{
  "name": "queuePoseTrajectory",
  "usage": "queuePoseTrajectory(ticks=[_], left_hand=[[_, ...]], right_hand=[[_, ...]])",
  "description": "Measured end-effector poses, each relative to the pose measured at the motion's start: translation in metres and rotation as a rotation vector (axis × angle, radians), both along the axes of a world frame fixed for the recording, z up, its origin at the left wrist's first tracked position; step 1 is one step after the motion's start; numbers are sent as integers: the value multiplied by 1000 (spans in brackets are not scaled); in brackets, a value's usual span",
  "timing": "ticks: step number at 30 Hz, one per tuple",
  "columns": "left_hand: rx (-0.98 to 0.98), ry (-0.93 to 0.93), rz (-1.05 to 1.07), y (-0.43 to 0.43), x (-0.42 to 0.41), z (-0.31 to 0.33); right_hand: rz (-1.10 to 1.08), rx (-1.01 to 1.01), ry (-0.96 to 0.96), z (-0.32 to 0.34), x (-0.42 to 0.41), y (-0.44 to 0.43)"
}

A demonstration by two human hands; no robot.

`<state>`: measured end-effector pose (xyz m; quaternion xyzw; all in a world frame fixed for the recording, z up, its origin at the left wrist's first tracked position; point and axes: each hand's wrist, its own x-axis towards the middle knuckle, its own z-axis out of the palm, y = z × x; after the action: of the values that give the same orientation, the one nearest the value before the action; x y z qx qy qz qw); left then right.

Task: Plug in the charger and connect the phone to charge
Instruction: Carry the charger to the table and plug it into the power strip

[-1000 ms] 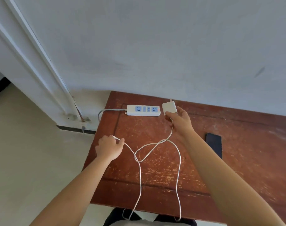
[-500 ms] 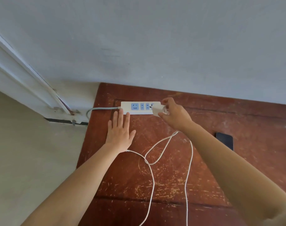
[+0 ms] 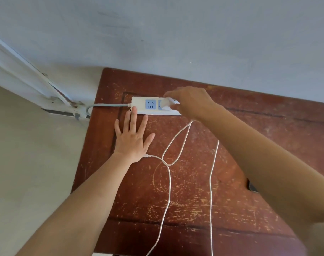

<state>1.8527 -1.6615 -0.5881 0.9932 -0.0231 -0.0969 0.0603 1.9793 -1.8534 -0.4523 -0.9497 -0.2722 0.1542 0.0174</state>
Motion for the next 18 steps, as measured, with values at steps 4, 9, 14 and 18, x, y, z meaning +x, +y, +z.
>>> queuePoseTrajectory(ticks=[4,9,14,18], left_hand=[[-3,-9,7,1,-1,1],[-11,-4,7,0,-1,4],[-19,3,3,0,0,7],[-22,7,0,1,0,7]], right_hand=[[74,-95,-81,1,2,13],[95,-167,-117,1,7,18],[98,-238,-144,4,6,17],[160,-330,-175,8,3,31]])
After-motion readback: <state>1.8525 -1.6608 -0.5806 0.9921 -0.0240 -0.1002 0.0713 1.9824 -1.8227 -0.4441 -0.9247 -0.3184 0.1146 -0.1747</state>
